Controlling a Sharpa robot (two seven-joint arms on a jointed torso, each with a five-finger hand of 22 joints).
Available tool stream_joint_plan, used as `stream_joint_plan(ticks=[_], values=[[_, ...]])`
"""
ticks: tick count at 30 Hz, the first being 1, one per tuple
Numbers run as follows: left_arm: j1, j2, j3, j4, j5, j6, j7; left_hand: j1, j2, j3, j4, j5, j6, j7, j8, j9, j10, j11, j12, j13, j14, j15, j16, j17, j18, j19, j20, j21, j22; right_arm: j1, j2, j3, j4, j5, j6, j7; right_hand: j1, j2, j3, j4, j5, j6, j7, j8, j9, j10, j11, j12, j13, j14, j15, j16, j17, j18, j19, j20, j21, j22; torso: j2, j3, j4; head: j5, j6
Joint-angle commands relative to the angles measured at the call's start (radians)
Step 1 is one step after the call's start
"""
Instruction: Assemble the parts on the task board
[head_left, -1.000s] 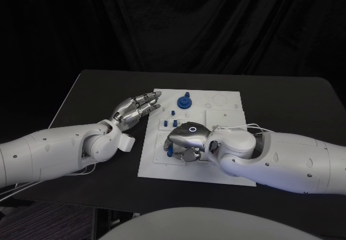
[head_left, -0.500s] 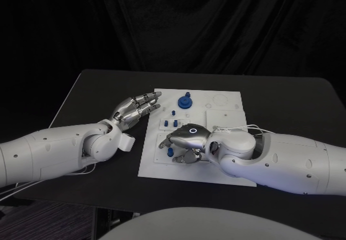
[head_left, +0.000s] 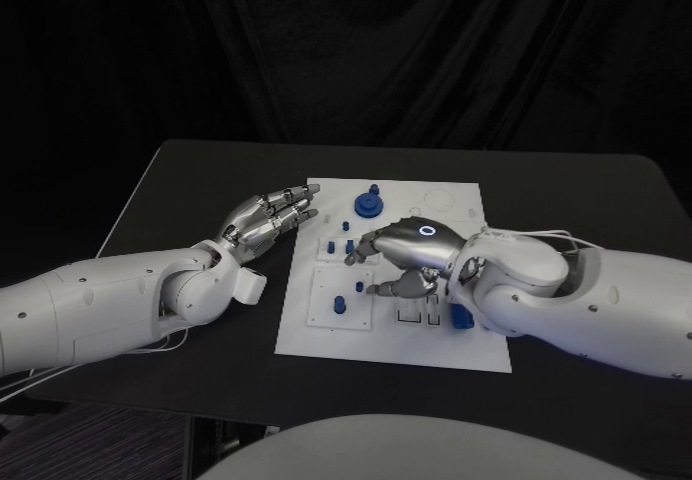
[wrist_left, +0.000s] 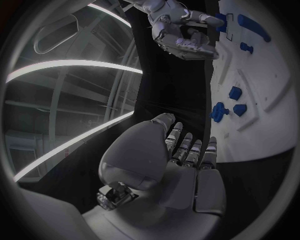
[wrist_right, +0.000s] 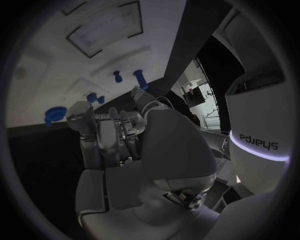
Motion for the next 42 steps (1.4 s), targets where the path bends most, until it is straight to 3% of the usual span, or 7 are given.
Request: stream_joint_plan(ticks=[1, 6, 9, 12, 18, 25, 42], values=[[-0.001, -0.005, 0.001, 0.009, 0.029, -0.001, 0.103, 0.003, 0.002, 0.007, -0.002, 0.008, 0.009, 0.006, 0.008, 0.003, 0.003, -0.007, 0.002, -0.001, 0.002, 0.005, 0.007, 0.001, -0.007, 0.009, -0.002, 0.006, 0.0, 0.04, -0.055, 0.0, 0.041, 0.15, -0.115, 0.071, 0.01, 0.015, -0.012, 0.005, 0.014, 0.012, 0.013, 0.008, -0.002, 0.022, -0.01, 0.06, 0.022, 0.009, -0.011, 0.005, 0.008, -0.006, 0.012, -0.008, 0.016, 0.106, 0.0, 0.0011, 0.0005, -0.009, 0.0], [-0.001, -0.014, 0.001, 0.019, 0.036, -0.007, 0.102, 0.003, 0.002, 0.007, -0.002, 0.009, 0.007, 0.006, 0.007, 0.002, 0.003, -0.007, 0.001, -0.001, 0.002, 0.004, 0.007, 0.001, -0.007, 0.009, -0.002, 0.005, -0.002, 0.081, -0.154, 0.0, 0.097, 0.285, -0.122, 0.072, 0.061, 0.034, 0.015, -0.007, 0.063, 0.039, 0.009, 0.019, -0.004, 0.092, -0.066, 0.297, 0.149, 0.01, -0.058, -0.004, -0.001, -0.007, 0.017, -0.05, 0.024, 0.108, -0.001, 0.001, 0.0004, -0.024, 0.0], [-0.001, -0.022, 0.001, 0.026, 0.038, -0.01, 0.103, 0.003, 0.002, 0.008, -0.002, 0.009, 0.01, 0.006, 0.008, 0.003, 0.003, -0.007, 0.003, 0.0, 0.002, 0.004, 0.008, 0.001, -0.007, 0.009, -0.002, 0.006, -0.001, 0.093, -0.215, 0.0, 0.121, 0.342, -0.101, 0.044, 0.074, 0.032, 0.035, -0.003, 0.085, 0.121, -0.011, 0.082, 0.026, 0.093, -0.099, 0.656, 0.387, 0.019, -0.094, -0.011, 0.0, -0.01, 0.024, -0.079, 0.028, 0.109, -0.002, -0.0014, -0.0003, -0.032, 0.0], [-0.001, -0.025, 0.001, 0.03, 0.039, -0.013, 0.105, 0.003, 0.0, 0.01, -0.003, 0.011, 0.015, 0.006, 0.009, 0.004, 0.006, -0.006, 0.008, 0.0, 0.003, 0.004, 0.009, 0.002, -0.006, 0.009, -0.002, 0.005, -0.002, 0.098, -0.261, -0.001, 0.13, 0.366, -0.065, -0.001, 0.053, 0.038, 0.013, 0.016, 0.079, 0.178, -0.021, 0.171, 0.07, 0.579, -0.111, 0.926, 1.021, 0.078, -0.093, 0.035, 0.123, -0.027, 0.075, -0.09, 0.127, 0.136, -0.002, -0.0033, -0.0017, -0.043, 0.0], [-0.001, -0.03, 0.001, 0.031, 0.04, -0.016, 0.108, 0.002, -0.001, 0.011, -0.004, 0.012, 0.014, 0.005, 0.009, 0.004, 0.007, -0.004, 0.01, 0.001, 0.003, 0.004, 0.009, 0.002, -0.006, 0.01, -0.002, 0.005, -0.002, 0.092, -0.331, -0.001, 0.141, 0.338, 0.036, -0.174, -0.076, 0.041, -0.058, 0.107, 0.074, 0.194, -0.051, 0.277, 0.135, 0.865, -0.131, 0.997, 1.368, 0.152, -0.112, 0.1, 0.31, -0.05, 0.137, -0.104, 0.251, 0.167, -0.001, -0.0037, -0.0031, -0.065, 0.0], [-0.001, -0.029, 0.001, 0.03, 0.04, -0.012, 0.107, 0.002, -0.002, 0.011, -0.004, 0.013, 0.014, 0.004, 0.009, 0.004, 0.008, -0.004, 0.01, 0.001, 0.003, 0.004, 0.009, 0.002, -0.006, 0.01, -0.002, 0.006, -0.001, 0.059, -0.373, -0.001, 0.171, 0.242, 0.123, -0.355, -0.238, 0.049, -0.125, 0.231, 0.049, 0.161, -0.069, 0.374, 0.209, 0.925, -0.151, 1.003, 1.442, 0.198, -0.13, 0.14, 0.451, -0.066, 0.176, -0.123, 0.336, 0.187, 0.003, -0.0007, 0.0016, -0.099, 0.0], [-0.001, -0.02, 0.001, 0.023, 0.04, 0.004, 0.103, -0.001, 0.0, 0.018, -0.002, 0.015, 0.008, 0.001, 0.007, 0.002, 0.007, 0.001, 0.01, 0.0, 0.005, 0.009, 0.011, 0.002, -0.006, 0.01, 0.003, 0.005, -0.003, -0.017, -0.411, -0.001, 0.231, 0.07, 0.236, -0.579, -0.444, 0.034, -0.136, 0.244, 0.055, 0.133, -0.112, 0.577, 0.426, 0.925, -0.189, 1.003, 1.442, 0.215, -0.167, 0.155, 0.512, -0.091, 0.224, -0.157, 0.46, 0.219, 0.006, 0.002, 0.0018, -0.134, 0.0]])
